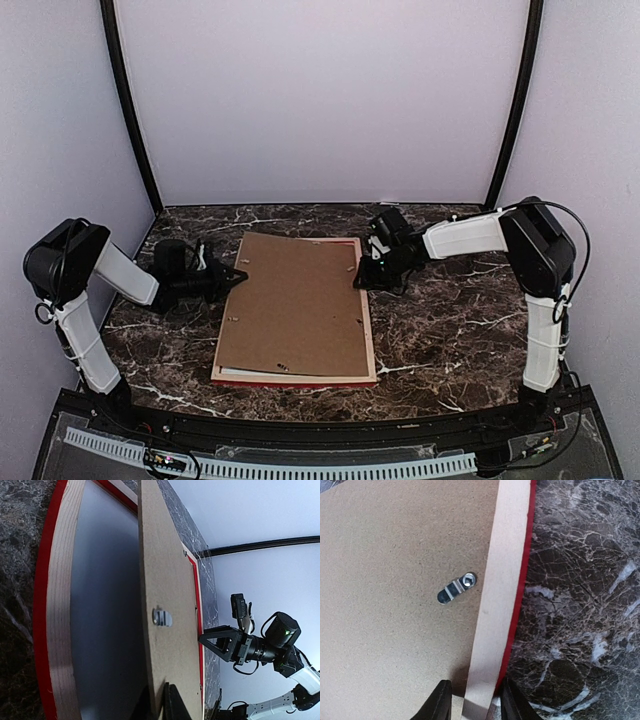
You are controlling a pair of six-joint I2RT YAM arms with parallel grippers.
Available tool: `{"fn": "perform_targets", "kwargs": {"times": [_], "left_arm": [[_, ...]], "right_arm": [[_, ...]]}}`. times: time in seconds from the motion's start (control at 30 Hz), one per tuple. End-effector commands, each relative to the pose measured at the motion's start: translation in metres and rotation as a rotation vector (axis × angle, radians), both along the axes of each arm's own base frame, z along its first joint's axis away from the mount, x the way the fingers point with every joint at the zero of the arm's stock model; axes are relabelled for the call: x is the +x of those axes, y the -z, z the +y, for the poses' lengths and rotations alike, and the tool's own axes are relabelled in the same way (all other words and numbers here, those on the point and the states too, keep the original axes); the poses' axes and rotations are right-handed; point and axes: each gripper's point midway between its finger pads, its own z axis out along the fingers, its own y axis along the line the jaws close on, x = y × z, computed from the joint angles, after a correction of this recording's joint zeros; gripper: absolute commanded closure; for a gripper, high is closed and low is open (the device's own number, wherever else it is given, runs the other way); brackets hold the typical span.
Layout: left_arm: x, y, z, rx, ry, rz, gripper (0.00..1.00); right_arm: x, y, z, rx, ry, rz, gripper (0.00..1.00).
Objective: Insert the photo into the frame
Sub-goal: Adjust the backboard, then place the backboard with the photo.
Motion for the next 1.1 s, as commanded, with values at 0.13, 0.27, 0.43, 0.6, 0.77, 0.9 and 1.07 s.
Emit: {"fn": "perform_targets", "kwargs": {"times": [0.13, 0.27, 0.43, 0.6, 0.77, 0.9, 1.07], "left_arm": [[0.018, 0.011, 0.013, 0.104, -0.089, -0.044, 1.00], [0.018, 0.013, 0.016, 0.109, -0.109, -0.038, 1.00], [0.015, 0.016, 0.022, 0.112, -0.144, -0.033, 1.00], [0.015, 0.014, 0.027, 0.119, -0.173, -0.039, 1.00], [0.016, 0.012, 0.029, 0.113, -0.193, -0.040, 1.00], [0.017, 0.011, 0.030, 0.109, -0.202, -0.039, 1.00], [0.020, 0.008, 0.030, 0.111, -0.208, -0.049, 1.00]], "right_arm": [[-0.002, 0.009, -0.001, 0.000, -0.020, 0.010, 0.68], [-0.002, 0.008, 0.000, 0.004, -0.021, 0.010, 0.69], [-0.002, 0.007, 0.000, 0.011, -0.022, 0.013, 0.70], [-0.001, 0.007, 0.000, 0.012, -0.021, 0.014, 0.70], [-0.001, 0.007, 0.000, 0.012, -0.021, 0.013, 0.71], [0.000, 0.006, 0.000, 0.015, -0.021, 0.011, 0.71], [0.001, 0.006, 0.001, 0.016, -0.022, 0.013, 0.71]]}}
